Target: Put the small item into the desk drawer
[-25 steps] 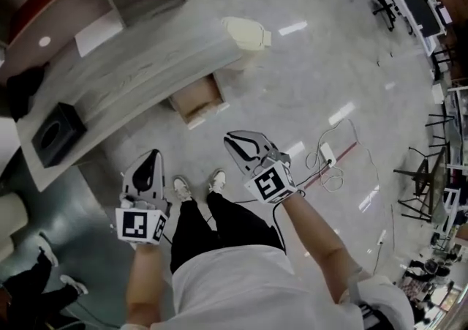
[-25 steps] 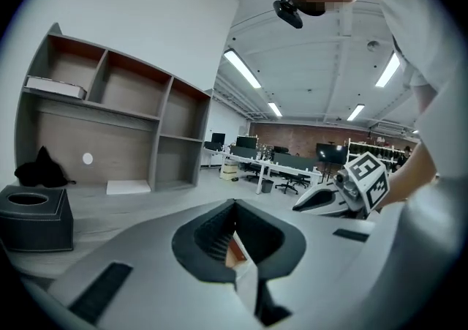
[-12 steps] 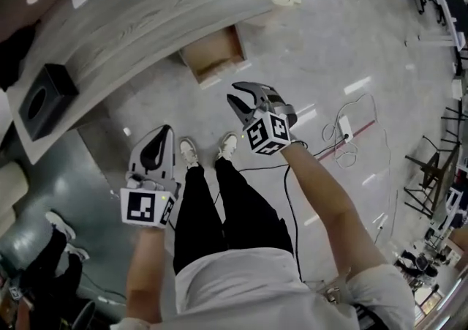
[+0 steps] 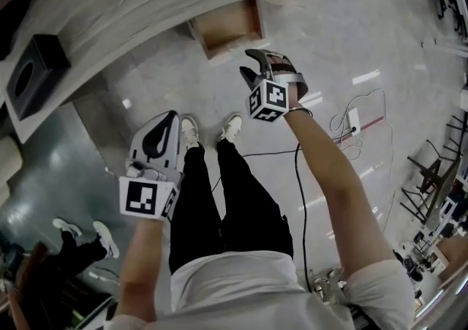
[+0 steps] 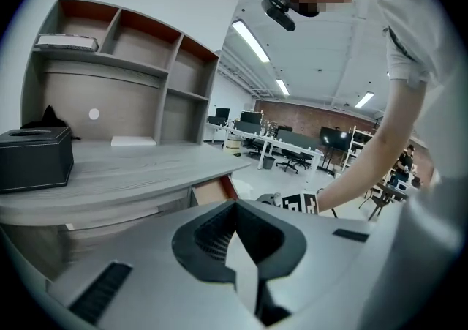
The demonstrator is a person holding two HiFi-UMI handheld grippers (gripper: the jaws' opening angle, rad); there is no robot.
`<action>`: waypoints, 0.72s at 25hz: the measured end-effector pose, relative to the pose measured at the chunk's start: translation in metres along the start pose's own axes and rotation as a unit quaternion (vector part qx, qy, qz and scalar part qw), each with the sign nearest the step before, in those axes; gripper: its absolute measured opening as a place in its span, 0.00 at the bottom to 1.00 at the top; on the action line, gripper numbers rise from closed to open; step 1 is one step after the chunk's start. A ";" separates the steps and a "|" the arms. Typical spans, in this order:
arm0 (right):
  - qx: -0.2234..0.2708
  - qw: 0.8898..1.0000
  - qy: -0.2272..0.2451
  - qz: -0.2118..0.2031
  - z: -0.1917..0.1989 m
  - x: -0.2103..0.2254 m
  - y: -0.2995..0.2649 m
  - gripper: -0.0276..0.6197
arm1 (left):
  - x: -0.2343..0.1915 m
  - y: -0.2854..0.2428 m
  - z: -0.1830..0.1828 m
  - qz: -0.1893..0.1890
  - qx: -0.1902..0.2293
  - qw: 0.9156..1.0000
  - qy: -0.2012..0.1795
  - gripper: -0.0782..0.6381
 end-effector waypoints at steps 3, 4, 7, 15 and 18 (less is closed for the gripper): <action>-0.023 0.999 0.021 -0.008 0.010 -0.002 -0.009 0.41 | 0.004 0.002 0.002 -0.006 -0.004 1.000 0.013 0.13; -0.030 0.999 0.027 -0.011 0.013 -0.003 -0.011 0.42 | 0.005 0.003 0.002 -0.007 -0.004 1.000 0.016 0.13; -0.039 0.998 0.035 -0.016 0.018 0.000 -0.017 0.42 | 0.007 0.004 0.001 -0.008 -0.005 1.000 0.019 0.13; -0.043 0.999 0.025 -0.021 0.024 0.000 -0.028 0.31 | 0.005 0.004 0.014 -0.013 -0.011 0.999 0.028 0.13; -0.036 0.999 0.019 -0.010 0.021 -0.001 -0.027 0.17 | 0.005 0.005 0.017 -0.013 -0.017 0.999 0.032 0.13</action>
Point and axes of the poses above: the fingertips, and each gripper's own axes: y backward along the fingers, x to its right, z out of its underside, the point moved 1 cm from there along y, backward along the fingers, and after that the axes turned 10 degrees about x, right-handed, at the moved point
